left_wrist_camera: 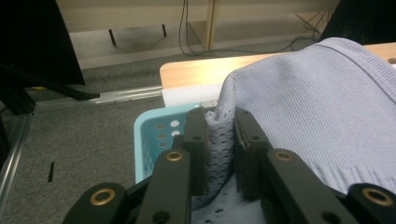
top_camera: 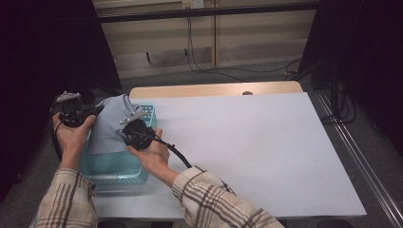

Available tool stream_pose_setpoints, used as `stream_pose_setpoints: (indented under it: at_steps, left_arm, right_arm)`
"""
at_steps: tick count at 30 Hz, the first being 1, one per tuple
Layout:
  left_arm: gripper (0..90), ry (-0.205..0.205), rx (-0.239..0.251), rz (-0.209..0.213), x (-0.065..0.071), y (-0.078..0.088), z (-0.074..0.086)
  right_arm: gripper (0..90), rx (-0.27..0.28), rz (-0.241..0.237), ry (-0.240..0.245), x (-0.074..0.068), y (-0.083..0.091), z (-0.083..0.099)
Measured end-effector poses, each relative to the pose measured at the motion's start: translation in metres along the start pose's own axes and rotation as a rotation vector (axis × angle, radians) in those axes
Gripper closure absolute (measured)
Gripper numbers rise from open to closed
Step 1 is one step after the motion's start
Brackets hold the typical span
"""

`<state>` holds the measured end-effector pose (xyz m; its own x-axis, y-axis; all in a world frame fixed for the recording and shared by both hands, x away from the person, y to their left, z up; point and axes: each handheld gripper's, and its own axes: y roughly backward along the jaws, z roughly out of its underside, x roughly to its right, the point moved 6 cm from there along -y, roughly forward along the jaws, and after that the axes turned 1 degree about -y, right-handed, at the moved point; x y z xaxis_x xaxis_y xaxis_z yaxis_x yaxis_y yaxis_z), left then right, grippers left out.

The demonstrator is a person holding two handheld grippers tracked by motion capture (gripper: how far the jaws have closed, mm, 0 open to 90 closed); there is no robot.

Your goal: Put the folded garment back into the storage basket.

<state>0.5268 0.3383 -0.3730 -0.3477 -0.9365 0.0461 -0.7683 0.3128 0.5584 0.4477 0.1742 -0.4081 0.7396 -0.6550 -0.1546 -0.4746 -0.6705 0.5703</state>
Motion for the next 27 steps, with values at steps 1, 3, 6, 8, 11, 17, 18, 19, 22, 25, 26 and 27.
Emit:
stream_pose_setpoints:
  at_steps: [1,3,6,8,11,17,18,19,22,25,26,27]
  left_arm:
    - [77.7,-0.001,-0.005,-0.002,0.0,-0.003,0.0]
    - [77.7,-0.001,-0.014,-0.001,0.002,-0.008,0.001]
    - [77.7,-0.016,-0.02,0.0,0.004,-0.014,0.0]
    - [77.7,-0.018,-0.029,-0.002,0.005,-0.017,0.001]
    - [77.7,-0.025,-0.03,-0.01,0.004,-0.02,0.002]
    - [77.7,-0.018,-0.053,-0.006,0.004,-0.025,0.007]
    - [77.7,-0.016,-0.055,-0.003,0.005,-0.026,0.008]
    - [77.7,-0.016,-0.059,-0.004,0.004,-0.027,0.009]
    - [77.7,-0.03,-0.066,-0.016,0.002,-0.029,0.011]
    - [77.7,-0.019,-0.073,-0.009,0.004,-0.03,0.012]
    - [77.7,-0.015,-0.078,-0.005,0.004,-0.03,0.012]
    - [77.6,-0.015,-0.078,-0.005,0.004,-0.03,0.012]
  right_arm:
    - [80.5,-0.002,0.005,0.004,0.001,-0.001,0.001]
    - [80.5,-0.005,0.006,-0.006,0.002,-0.004,0.002]
    - [80.5,-0.021,0.031,-0.009,0.005,-0.006,0.004]
    - [80.4,-0.023,0.019,-0.018,0.006,-0.007,0.005]
    - [80.4,-0.028,0.024,-0.029,0.008,-0.01,0.006]
    - [80.4,-0.044,0.018,-0.021,0.008,-0.016,0.01]
    - [80.3,-0.051,0.013,-0.029,0.007,-0.017,0.01]
    - [80.4,-0.052,0.018,-0.025,0.008,-0.017,0.01]
    - [80.4,-0.055,0.012,-0.021,0.008,-0.018,0.011]
    - [80.4,-0.065,0.021,-0.016,0.009,-0.019,0.012]
    - [80.3,-0.068,0.016,-0.012,0.009,-0.019,0.012]
    - [80.3,-0.068,0.013,-0.012,0.008,-0.018,0.012]
